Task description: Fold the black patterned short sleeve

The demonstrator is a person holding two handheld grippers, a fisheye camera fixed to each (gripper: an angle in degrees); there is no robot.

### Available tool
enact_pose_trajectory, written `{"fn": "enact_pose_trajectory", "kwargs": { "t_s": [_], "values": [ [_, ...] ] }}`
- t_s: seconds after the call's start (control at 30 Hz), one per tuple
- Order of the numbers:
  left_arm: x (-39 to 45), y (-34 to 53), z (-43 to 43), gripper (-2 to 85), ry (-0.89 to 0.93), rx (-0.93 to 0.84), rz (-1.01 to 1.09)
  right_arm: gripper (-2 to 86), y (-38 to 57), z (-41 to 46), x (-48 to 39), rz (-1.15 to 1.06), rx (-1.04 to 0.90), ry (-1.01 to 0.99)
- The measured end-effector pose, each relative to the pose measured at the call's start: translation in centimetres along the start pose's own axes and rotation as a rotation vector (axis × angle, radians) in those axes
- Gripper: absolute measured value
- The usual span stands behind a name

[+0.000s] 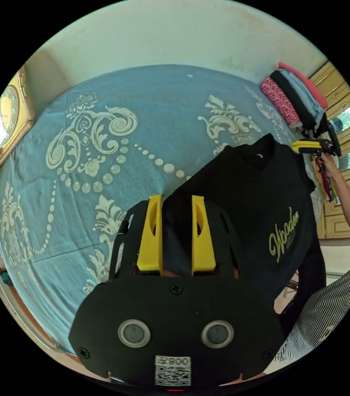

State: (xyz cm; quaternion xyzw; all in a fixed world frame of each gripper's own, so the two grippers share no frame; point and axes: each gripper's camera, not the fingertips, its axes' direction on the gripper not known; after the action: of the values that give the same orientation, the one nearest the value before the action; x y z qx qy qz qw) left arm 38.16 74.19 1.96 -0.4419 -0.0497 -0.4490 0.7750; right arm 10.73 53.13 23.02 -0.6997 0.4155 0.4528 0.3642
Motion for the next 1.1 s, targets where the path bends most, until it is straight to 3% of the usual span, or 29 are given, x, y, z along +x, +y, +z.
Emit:
{"fn": "enact_pose_trajectory", "kwargs": {
  "t_s": [0.23,0.33,0.77,0.93,1.1],
  "values": [
    [5.3,-1.3,1.0,2.7,-0.093,-0.033,0.01,3.5,0.7,0.9,-2.2,-0.108,-0.055,0.087],
    [6.8,-0.7,-1.2,2.0,-0.101,0.042,-0.037,1.2,1.6,-0.2,-2.5,-0.091,-0.042,0.083],
    [11.8,1.2,-14.7,1.4,-0.241,0.359,-0.004,0.1,9.9,-15.6,-3.3,-0.091,0.342,0.136],
    [10.1,-1.6,-13.7,1.4,-0.232,0.38,-0.022,0.1,8.8,-16.7,-2.0,-0.072,0.366,0.17],
    [6.7,-5.3,-6.2,1.7,-0.218,0.243,-0.052,0.3,3.8,-10.6,0.1,-0.066,0.191,0.206]
  ]
}}
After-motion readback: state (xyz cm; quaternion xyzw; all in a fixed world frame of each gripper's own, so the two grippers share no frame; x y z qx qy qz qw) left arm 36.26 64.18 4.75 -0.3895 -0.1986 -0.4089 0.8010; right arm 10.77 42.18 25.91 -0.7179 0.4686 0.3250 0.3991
